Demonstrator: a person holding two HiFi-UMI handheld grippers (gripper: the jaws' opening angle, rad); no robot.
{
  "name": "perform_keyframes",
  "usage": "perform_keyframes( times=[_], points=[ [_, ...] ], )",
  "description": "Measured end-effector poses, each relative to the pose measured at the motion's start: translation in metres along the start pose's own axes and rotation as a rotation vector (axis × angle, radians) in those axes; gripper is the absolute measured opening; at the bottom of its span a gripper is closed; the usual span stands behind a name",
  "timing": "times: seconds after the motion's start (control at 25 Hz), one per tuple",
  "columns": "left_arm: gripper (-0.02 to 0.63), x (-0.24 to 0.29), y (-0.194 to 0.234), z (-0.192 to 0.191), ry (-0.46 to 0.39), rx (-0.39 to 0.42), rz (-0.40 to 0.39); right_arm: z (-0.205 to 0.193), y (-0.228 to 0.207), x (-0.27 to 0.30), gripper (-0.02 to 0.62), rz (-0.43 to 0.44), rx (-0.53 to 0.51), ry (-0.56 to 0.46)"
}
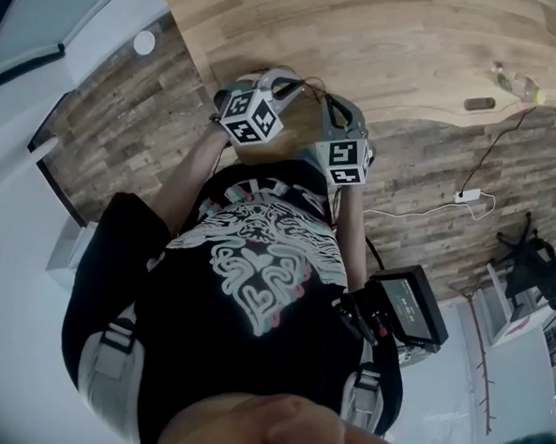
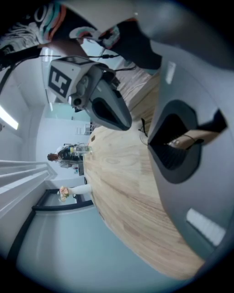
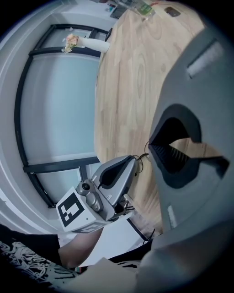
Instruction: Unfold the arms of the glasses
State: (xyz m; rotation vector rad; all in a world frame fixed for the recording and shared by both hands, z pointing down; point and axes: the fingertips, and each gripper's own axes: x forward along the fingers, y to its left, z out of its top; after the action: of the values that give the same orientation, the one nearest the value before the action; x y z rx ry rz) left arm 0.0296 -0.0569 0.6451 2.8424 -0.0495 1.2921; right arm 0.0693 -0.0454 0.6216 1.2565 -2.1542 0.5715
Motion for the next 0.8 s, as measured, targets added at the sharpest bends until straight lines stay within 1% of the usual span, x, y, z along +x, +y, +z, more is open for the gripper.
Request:
perform_keyframes(
  times=[0.08, 0.16, 0.2, 0.24, 0.32, 0.36, 0.6, 0.8],
  points=[
    [-0.011, 0.002, 0.000, 0.000, 0.010, 0.037, -0.012, -0.001, -0.001, 0.003, 0.002, 0.006, -0.011, 0.014],
    [-0.010, 0.004, -0.003, 0.000, 0.021, 0.050, -0.042, 0.000, -0.003, 0.004, 0.002, 0.008, -0.025, 0.021],
    [0.019, 0.005, -0.005, 0.000, 0.026, 0.049, -0.061, 0.000, -0.003, 0.005, 0.002, 0.011, -0.025, 0.019],
    [0.034, 0.006, -0.006, 0.000, 0.030, 0.048, -0.076, 0.000, -0.003, 0.006, 0.003, 0.017, -0.020, 0.016],
    [0.051, 0.007, -0.008, 0.001, 0.038, 0.054, -0.097, -0.001, -0.001, 0.008, 0.040, 0.032, -0.009, 0.023],
    [0.061, 0.007, -0.009, 0.001, 0.043, 0.060, -0.107, -0.003, 0.000, 0.008, 0.041, 0.037, -0.006, 0.031],
    [0.063, 0.013, -0.015, 0.004, 0.080, 0.133, -0.155, -0.002, 0.002, 0.008, 0.041, 0.036, 0.000, 0.028],
    [0.061, 0.021, -0.023, 0.002, 0.126, 0.167, -0.212, -0.003, -0.001, 0.005, 0.041, 0.029, 0.002, 0.036]
  ],
)
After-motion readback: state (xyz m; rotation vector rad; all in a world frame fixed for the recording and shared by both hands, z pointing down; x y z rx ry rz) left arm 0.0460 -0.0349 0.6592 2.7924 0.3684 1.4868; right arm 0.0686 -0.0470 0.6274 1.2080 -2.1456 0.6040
